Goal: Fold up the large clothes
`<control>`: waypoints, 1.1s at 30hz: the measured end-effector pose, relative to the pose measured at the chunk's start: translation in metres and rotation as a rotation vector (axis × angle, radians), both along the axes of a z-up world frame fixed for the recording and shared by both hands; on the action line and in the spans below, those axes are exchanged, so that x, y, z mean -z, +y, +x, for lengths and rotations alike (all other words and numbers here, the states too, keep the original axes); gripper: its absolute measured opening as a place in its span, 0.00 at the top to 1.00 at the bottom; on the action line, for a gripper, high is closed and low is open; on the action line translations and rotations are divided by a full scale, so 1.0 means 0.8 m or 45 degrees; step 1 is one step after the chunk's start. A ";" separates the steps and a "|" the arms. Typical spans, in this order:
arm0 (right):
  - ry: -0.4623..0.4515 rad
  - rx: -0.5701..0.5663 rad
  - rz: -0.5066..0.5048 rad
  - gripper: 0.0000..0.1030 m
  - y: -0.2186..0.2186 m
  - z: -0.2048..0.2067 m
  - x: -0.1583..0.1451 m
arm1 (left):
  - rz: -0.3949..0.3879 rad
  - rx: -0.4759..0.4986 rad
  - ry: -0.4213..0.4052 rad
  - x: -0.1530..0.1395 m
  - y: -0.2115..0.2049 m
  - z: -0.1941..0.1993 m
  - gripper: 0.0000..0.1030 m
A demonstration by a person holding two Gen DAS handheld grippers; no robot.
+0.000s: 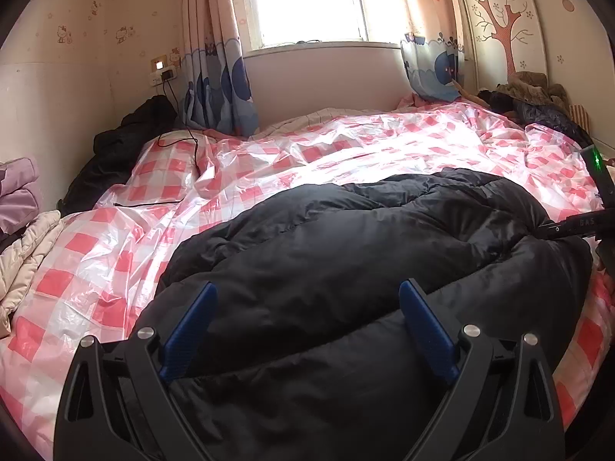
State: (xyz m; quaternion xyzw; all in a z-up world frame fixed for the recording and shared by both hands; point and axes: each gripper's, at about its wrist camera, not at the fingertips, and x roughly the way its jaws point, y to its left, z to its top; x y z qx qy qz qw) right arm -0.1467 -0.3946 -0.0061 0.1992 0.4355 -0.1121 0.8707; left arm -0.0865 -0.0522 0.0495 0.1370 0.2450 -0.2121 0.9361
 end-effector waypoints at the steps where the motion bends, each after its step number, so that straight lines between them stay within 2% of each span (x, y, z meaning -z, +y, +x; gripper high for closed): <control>1: -0.002 0.000 0.000 0.07 0.000 -0.001 0.000 | 0.000 -0.001 0.000 0.000 0.000 0.000 0.11; 5: -0.070 0.014 -0.079 0.07 0.005 -0.007 -0.017 | 0.003 0.011 -0.008 0.000 0.001 -0.001 0.11; 7: -0.228 -0.043 -0.177 0.07 0.031 -0.016 -0.046 | -0.022 0.027 0.008 -0.001 0.008 -0.003 0.11; 9: -0.354 -0.188 -0.247 0.07 0.072 -0.026 -0.069 | -0.116 0.036 0.094 -0.009 0.031 0.000 0.11; 11: -0.422 -0.351 -0.358 0.07 0.133 -0.040 -0.081 | -0.265 -0.008 0.160 -0.022 0.063 0.000 0.11; 12: -0.431 -0.447 -0.373 0.07 0.162 -0.046 -0.078 | -0.392 -0.037 0.229 -0.029 0.089 0.001 0.11; 13: -0.414 -0.556 -0.379 0.07 0.194 -0.051 -0.070 | -0.490 -0.059 0.290 -0.031 0.109 0.000 0.11; 15: -0.365 -0.713 -0.464 0.07 0.247 -0.056 -0.051 | -0.781 -0.120 0.496 -0.023 0.167 -0.004 0.11; 16: -0.337 -0.814 -0.517 0.07 0.276 -0.057 -0.040 | -0.915 -0.146 0.587 -0.012 0.193 -0.011 0.07; 17: -0.319 -0.869 -0.550 0.07 0.293 -0.057 -0.034 | -0.998 -0.166 0.640 -0.002 0.208 -0.019 0.07; 19: -0.302 -0.915 -0.570 0.07 0.314 -0.055 -0.027 | -1.113 -0.201 0.742 0.022 0.232 -0.039 0.07; 22: -0.303 -0.849 -0.491 0.07 0.313 -0.045 -0.033 | -1.262 -0.216 0.859 0.054 0.241 -0.053 0.07; 25: -0.277 -0.860 -0.490 0.07 0.321 -0.040 -0.036 | -1.378 -0.210 0.955 0.079 0.232 -0.045 0.07; 29: -0.283 -0.937 -0.581 0.07 0.334 -0.053 -0.043 | -1.457 -0.305 1.063 0.114 0.221 -0.035 0.07; 31: -0.268 -0.919 -0.535 0.07 0.328 -0.053 -0.042 | -1.446 -0.370 1.078 0.126 0.215 -0.031 0.07; 33: -0.260 -0.852 -0.437 0.07 0.306 -0.047 -0.045 | -1.422 -0.401 1.048 0.127 0.207 -0.024 0.07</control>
